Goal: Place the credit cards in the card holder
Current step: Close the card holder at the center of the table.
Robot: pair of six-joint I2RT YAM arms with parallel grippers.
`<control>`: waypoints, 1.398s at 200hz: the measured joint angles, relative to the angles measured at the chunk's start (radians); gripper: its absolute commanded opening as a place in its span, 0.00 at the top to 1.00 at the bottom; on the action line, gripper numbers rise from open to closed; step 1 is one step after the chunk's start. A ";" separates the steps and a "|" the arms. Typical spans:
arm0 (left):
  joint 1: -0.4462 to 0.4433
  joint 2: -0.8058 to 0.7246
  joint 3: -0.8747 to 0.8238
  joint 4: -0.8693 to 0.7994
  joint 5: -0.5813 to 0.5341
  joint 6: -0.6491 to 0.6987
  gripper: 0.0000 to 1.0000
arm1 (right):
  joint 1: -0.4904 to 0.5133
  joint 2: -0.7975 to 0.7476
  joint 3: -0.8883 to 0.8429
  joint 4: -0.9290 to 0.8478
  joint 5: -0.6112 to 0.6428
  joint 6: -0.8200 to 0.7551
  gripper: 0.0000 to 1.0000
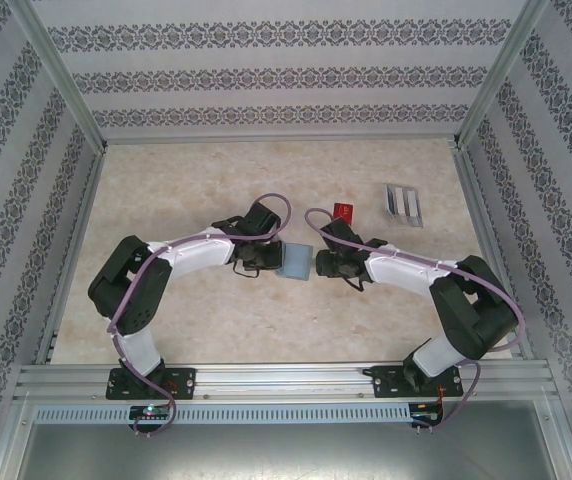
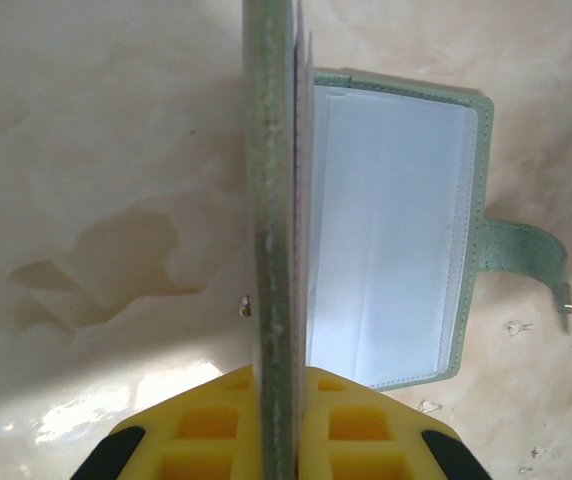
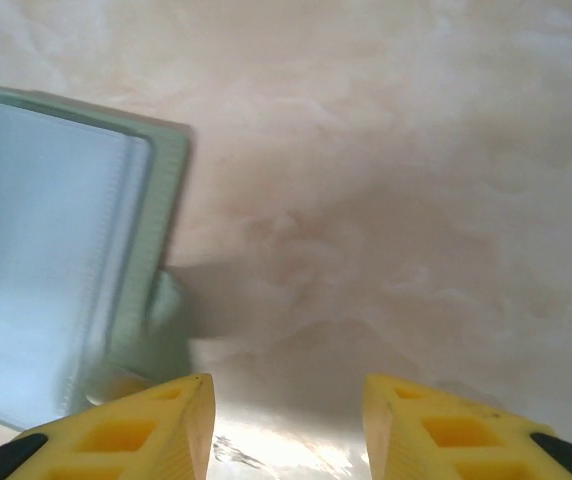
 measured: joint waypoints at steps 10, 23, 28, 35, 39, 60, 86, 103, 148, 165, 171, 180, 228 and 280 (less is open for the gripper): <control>0.000 -0.007 -0.001 -0.011 -0.010 0.000 1.00 | 0.002 -0.008 0.000 -0.003 -0.001 0.000 0.53; 0.000 -0.013 -0.002 -0.023 -0.016 -0.002 1.00 | 0.004 -0.012 0.006 -0.004 -0.004 0.000 0.53; 0.000 -0.014 -0.003 -0.026 -0.018 -0.003 1.00 | 0.004 -0.011 0.012 -0.005 -0.005 0.000 0.53; 0.000 -0.016 -0.004 -0.029 -0.021 -0.003 1.00 | 0.005 -0.011 0.019 -0.003 -0.013 0.000 0.53; 0.000 -0.016 -0.004 -0.031 -0.022 -0.003 1.00 | 0.004 -0.011 0.023 0.000 -0.020 0.000 0.53; 0.000 -0.018 -0.008 -0.032 -0.025 -0.003 1.00 | 0.006 -0.010 0.028 0.048 -0.083 -0.001 0.44; 0.000 -0.022 -0.013 -0.032 -0.026 -0.005 1.00 | 0.026 0.028 0.040 0.102 -0.150 -0.006 0.41; 0.000 -0.024 -0.013 -0.032 -0.026 -0.007 1.00 | 0.039 0.083 0.060 0.123 -0.167 -0.012 0.40; 0.000 -0.024 -0.013 -0.033 -0.028 -0.008 1.00 | 0.063 0.195 0.148 0.079 -0.048 0.006 0.44; 0.000 -0.024 -0.013 -0.036 -0.031 -0.008 1.00 | 0.063 0.180 0.147 0.051 0.035 0.023 0.45; 0.000 -0.024 -0.013 -0.038 -0.032 -0.008 1.00 | 0.062 0.173 0.146 0.045 0.053 0.026 0.45; 0.000 -0.024 -0.013 -0.043 -0.034 -0.008 1.00 | 0.060 0.158 0.140 0.037 0.076 0.030 0.45; 0.000 -0.024 -0.005 -0.064 -0.030 -0.014 0.71 | -0.007 0.103 0.077 0.059 0.036 0.052 0.81; -0.019 -0.033 -0.005 -0.061 0.005 -0.008 0.57 | -0.027 0.105 0.017 0.159 -0.117 0.073 0.96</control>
